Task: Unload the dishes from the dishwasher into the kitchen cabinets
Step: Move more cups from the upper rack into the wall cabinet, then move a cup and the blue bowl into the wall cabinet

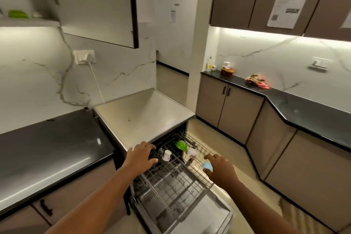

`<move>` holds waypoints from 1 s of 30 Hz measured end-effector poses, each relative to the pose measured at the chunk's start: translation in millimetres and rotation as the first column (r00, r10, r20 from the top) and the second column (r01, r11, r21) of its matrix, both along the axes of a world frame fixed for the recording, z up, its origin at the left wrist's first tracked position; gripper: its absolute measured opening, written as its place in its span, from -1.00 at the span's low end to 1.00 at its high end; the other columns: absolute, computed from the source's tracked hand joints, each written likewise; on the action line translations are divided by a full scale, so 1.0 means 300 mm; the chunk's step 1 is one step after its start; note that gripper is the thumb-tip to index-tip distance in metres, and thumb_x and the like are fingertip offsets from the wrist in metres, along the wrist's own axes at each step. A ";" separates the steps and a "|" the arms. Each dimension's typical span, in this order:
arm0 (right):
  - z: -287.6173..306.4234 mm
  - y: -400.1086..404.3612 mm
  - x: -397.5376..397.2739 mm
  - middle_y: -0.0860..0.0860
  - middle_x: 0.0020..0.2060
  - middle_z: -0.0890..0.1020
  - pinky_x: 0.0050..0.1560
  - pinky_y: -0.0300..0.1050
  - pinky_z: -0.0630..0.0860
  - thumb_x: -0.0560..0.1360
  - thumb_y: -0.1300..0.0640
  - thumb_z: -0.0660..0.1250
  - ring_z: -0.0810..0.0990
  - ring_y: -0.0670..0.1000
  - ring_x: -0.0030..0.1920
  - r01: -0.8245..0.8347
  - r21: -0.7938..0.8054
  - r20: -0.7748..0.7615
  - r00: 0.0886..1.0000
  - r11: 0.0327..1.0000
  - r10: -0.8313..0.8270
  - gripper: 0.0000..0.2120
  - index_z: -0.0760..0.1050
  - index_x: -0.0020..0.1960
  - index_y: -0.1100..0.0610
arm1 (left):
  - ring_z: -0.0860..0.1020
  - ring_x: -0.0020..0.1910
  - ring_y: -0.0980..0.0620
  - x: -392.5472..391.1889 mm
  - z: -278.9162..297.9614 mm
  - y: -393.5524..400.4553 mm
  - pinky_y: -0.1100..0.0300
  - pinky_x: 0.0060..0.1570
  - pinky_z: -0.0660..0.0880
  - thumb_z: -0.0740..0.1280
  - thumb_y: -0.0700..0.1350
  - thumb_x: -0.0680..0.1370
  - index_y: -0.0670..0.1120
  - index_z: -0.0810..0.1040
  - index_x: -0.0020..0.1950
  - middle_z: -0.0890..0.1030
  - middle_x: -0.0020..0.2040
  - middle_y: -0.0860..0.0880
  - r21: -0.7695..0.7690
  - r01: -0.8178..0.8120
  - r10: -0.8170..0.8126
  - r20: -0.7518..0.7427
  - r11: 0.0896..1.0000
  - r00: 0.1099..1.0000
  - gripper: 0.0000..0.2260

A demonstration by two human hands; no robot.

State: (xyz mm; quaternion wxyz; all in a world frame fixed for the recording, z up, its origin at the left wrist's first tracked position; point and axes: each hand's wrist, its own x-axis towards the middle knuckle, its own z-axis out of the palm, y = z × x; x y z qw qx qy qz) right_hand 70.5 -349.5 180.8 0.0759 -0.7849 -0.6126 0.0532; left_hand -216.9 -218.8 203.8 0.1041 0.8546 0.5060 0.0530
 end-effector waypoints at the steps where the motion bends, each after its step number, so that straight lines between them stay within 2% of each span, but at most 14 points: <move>1: -0.002 -0.012 0.026 -0.05 0.23 0.54 0.20 -0.01 0.46 0.52 -0.15 0.29 0.52 0.05 0.23 0.009 -0.005 -0.001 1.000 1.000 -0.009 -0.57 0.38 0.36 -0.09 | 0.44 0.32 -0.02 0.030 -0.005 -0.003 -0.04 0.32 0.36 0.27 0.25 0.54 0.12 0.35 0.43 0.42 0.35 0.01 -0.011 0.006 -0.006 -0.009 1.000 1.000 -0.51; 6: -0.044 -0.035 0.119 -0.06 0.24 0.54 0.11 -0.07 0.48 0.52 -0.14 0.29 0.53 0.04 0.19 0.047 -0.030 -0.031 0.998 0.998 -0.048 -0.57 0.38 0.36 -0.08 | 0.44 0.33 -0.02 0.129 -0.047 0.016 -0.07 0.33 0.36 0.29 0.24 0.53 0.14 0.34 0.41 0.42 0.35 0.01 -0.079 0.022 -0.025 -0.033 0.997 0.999 -0.52; 10: -0.113 -0.022 0.164 -0.06 0.24 0.53 0.12 -0.08 0.48 0.53 -0.14 0.29 0.53 0.03 0.20 0.083 -0.084 -0.060 0.994 0.993 -0.088 -0.56 0.36 0.38 -0.10 | 0.44 0.31 -0.03 0.181 -0.101 0.072 -0.06 0.31 0.39 0.30 0.24 0.53 0.12 0.35 0.42 0.41 0.35 -0.01 -0.130 0.022 -0.028 -0.045 0.991 0.999 -0.51; 15: -0.181 0.049 0.245 -0.08 0.22 0.57 0.10 -0.11 0.48 0.52 -0.15 0.30 0.56 0.00 0.17 0.123 -0.149 -0.083 0.987 0.981 -0.136 -0.56 0.36 0.37 -0.11 | 0.48 0.23 0.00 0.278 -0.179 0.196 -0.01 0.24 0.44 0.34 0.18 0.53 0.06 0.40 0.39 0.41 0.31 -0.01 -0.298 0.022 0.016 0.124 0.954 0.992 -0.53; 18: -0.207 0.122 0.320 -0.08 0.20 0.59 0.07 -0.17 0.46 0.52 -0.13 0.31 0.56 -0.02 0.17 0.155 -0.206 -0.089 0.980 0.966 -0.176 -0.60 0.40 0.33 -0.12 | 0.48 0.19 0.02 0.361 -0.230 0.308 0.01 0.22 0.46 0.36 0.17 0.52 0.05 0.42 0.36 0.43 0.28 0.00 -0.333 0.057 -0.007 0.149 0.941 0.989 -0.55; 25: -0.343 0.254 0.410 -0.09 0.22 0.56 0.11 -0.17 0.47 0.52 -0.11 0.30 0.54 -0.04 0.20 0.262 -0.239 -0.181 0.934 0.935 -0.308 -0.56 0.37 0.38 -0.14 | 0.53 0.12 -0.02 0.507 -0.400 0.534 -0.02 0.17 0.50 0.36 0.16 0.52 0.07 0.41 0.35 0.42 0.30 -0.04 -0.400 0.061 -0.034 0.073 0.915 0.997 -0.56; 30: -0.462 0.306 0.427 -0.04 0.19 0.55 0.11 -0.15 0.45 0.56 -0.08 0.27 0.54 0.00 0.19 0.293 -0.284 -0.254 0.895 0.913 -0.366 -0.58 0.35 0.40 -0.09 | 0.53 0.19 -0.03 0.564 -0.533 0.623 0.00 0.19 0.51 0.36 0.11 0.54 0.03 0.39 0.38 0.41 0.37 -0.06 -0.458 0.046 -0.034 0.033 0.888 0.999 -0.55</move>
